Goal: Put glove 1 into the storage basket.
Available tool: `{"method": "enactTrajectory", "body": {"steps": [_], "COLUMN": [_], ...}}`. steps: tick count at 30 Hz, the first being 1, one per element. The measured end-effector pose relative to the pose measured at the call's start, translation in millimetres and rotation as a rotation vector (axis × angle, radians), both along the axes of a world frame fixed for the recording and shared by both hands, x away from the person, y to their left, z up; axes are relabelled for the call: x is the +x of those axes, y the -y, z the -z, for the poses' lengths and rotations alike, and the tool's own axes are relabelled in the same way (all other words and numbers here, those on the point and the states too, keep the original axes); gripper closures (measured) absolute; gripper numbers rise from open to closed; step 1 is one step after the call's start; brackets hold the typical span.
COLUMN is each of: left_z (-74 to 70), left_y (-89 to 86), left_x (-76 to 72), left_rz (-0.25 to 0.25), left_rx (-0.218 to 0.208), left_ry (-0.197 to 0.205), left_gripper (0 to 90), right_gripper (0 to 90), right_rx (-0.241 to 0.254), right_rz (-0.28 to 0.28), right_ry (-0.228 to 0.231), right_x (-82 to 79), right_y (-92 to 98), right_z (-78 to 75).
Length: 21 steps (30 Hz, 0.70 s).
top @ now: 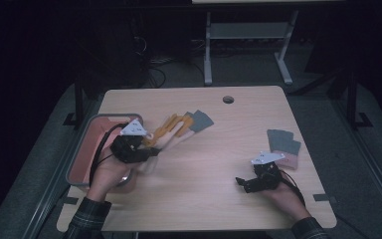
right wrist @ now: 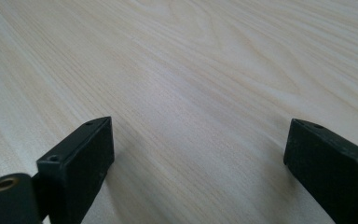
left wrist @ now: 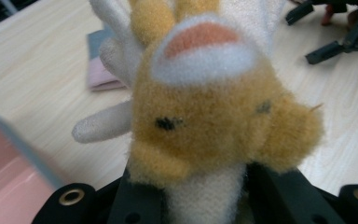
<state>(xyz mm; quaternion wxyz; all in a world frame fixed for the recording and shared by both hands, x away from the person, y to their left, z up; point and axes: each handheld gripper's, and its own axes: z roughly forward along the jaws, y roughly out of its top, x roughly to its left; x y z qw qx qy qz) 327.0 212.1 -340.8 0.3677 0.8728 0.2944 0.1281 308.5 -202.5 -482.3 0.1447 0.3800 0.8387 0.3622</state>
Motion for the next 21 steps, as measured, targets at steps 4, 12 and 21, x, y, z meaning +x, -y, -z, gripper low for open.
{"method": "enactTrajectory", "body": {"steps": [4, 12, 21], "left_z": [-4.1, -5.5, -1.2], "left_y": [-15.0, -45.0, -76.7], "left_x": [0.8, 4.2, 8.0], "left_rz": [-0.042, -0.111, -0.231], "left_rx": [-0.009, 0.007, 0.044], "left_ry": [0.011, 0.008, 0.01], "left_gripper": [71.4, 71.3, 71.3], "right_gripper": [8.1, 8.1, 8.1], "right_rx": [0.001, 0.001, 0.001], "right_rz": [0.001, 0.002, 0.002], "right_ry": [-0.003, -0.003, -0.003], "right_x": [-0.2, -0.2, -0.3], "right_y": [-0.1, -0.1, -0.1], "right_z": [-0.1, -0.1, -0.1]}}
